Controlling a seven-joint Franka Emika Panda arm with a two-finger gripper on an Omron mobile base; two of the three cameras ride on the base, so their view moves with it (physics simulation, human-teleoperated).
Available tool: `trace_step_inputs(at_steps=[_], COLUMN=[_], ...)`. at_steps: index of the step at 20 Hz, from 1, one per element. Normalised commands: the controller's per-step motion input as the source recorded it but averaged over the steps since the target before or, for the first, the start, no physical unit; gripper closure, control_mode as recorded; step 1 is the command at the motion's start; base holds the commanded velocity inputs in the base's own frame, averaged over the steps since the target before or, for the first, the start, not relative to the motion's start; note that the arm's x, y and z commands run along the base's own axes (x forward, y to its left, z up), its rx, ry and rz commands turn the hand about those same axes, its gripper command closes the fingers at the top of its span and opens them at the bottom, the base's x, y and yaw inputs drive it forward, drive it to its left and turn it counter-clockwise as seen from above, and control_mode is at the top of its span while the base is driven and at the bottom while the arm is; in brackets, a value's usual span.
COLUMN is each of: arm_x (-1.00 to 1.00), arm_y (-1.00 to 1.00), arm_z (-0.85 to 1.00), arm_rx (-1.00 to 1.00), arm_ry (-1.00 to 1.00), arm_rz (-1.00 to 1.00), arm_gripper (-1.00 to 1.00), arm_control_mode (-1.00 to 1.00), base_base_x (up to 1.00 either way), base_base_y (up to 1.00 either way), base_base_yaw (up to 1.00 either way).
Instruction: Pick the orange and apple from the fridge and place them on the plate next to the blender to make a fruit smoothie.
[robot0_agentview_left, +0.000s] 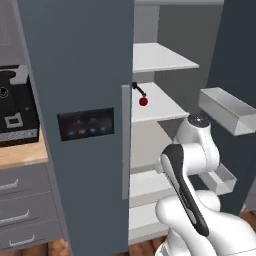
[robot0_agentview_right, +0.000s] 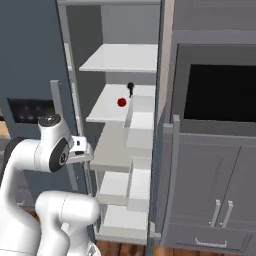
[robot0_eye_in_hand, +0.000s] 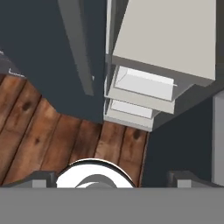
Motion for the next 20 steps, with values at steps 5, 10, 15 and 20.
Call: trace_step_inputs(at_steps=[5,10,15,20], arm_x=[0.00,0.00,0.00,0.00], arm_y=[0.00,0.00,0.00,0.00], arm_z=[0.00,0.00,0.00,0.00], arm_rx=[0.00,0.00,0.00,0.00], arm_ry=[0.00,0.00,0.00,0.00], arm_rz=[0.00,0.00,0.00,0.00], arm_gripper=[-1.00,-1.00,-1.00,-1.00], arm_control_mode=[1.00,1.00,1.00,1.00], base_base_x=[0.41,0.36,0.38,0.37], base_base_y=[0.06,0.12,0.13,0.26], base_base_yaw=[-0.27,-0.28,-0.23,-0.19])
